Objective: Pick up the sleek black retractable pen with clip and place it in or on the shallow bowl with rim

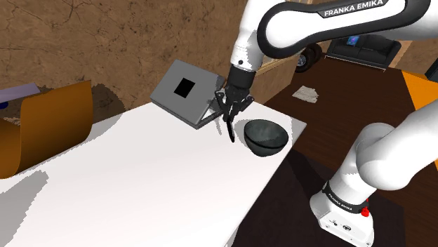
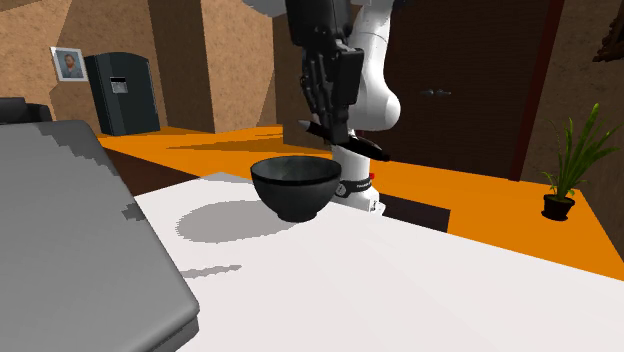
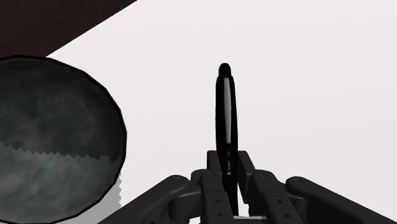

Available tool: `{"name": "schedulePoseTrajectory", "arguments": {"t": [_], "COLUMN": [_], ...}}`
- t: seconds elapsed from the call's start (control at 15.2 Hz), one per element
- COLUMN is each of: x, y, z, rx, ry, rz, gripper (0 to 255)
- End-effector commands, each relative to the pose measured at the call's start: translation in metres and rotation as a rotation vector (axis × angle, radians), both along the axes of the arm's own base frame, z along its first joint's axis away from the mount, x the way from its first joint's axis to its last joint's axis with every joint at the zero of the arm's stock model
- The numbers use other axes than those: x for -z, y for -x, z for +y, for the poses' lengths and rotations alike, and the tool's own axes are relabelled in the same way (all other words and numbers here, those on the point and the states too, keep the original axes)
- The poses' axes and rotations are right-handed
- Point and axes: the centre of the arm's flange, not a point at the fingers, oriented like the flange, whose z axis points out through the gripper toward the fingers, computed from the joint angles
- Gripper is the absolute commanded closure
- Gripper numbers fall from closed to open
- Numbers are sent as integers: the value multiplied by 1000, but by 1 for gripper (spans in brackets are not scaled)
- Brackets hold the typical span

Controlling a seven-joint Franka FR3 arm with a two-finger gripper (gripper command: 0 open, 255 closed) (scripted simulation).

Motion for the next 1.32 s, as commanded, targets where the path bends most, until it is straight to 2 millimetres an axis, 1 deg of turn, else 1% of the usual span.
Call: {"name": "schedulePoseTrajectory", "arguments": {"t": [0.0, 0.59, 0.66, 1.25], "x": [-1, -6, -8, 40], "y": [14, 75, 89, 89], "z": [-21, -123, -145, -145], "rx": [-1, -1, -1, -1], "ry": [-1, -1, -1, -1], "rz": [0, 0, 0, 0], "gripper": [255, 255, 255, 255]}}
